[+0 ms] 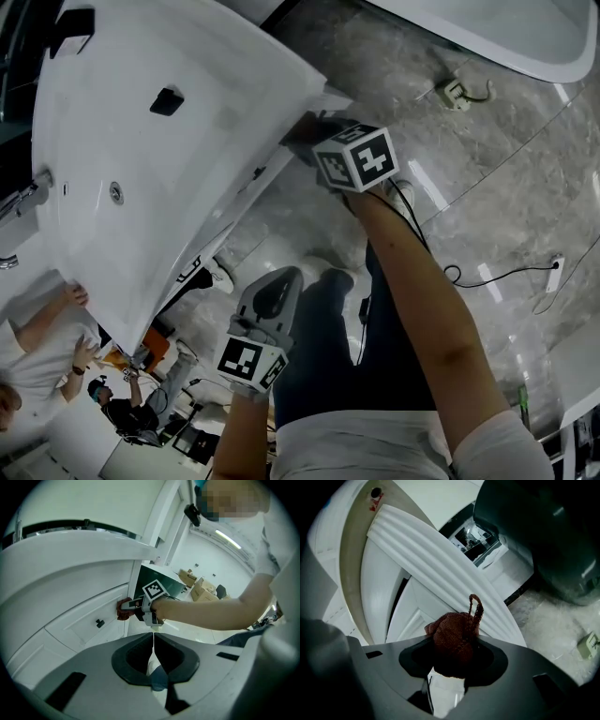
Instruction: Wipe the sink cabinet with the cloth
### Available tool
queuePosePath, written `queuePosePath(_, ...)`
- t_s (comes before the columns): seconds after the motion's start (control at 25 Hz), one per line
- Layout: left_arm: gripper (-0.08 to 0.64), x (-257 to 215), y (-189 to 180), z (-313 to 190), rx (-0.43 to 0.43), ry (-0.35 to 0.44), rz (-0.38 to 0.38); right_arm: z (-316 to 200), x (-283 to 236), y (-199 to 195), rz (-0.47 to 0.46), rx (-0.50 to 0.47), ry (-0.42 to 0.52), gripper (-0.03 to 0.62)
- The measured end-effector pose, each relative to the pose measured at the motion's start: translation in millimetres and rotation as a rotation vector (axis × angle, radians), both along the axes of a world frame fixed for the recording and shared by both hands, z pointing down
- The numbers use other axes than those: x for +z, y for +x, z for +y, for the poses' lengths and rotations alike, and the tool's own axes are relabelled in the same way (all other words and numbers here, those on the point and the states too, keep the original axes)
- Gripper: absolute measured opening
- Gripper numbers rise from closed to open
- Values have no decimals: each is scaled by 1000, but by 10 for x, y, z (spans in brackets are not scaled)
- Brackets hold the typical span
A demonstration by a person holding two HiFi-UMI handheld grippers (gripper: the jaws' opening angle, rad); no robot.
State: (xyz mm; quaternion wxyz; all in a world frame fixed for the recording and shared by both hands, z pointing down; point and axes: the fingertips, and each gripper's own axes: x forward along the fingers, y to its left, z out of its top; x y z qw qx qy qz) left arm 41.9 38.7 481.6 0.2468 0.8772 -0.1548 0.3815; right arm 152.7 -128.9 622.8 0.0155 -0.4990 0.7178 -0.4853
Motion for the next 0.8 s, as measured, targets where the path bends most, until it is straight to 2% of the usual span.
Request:
queuePosePath(0.44, 21, 161, -135, -126, -30, 24, -22, -4, 786, 12, 47, -27, -99, 167)
queuePosePath(0.8, 21, 198, -204, -173, -42, 23, -20, -28, 924, -22, 89, -23, -107, 170)
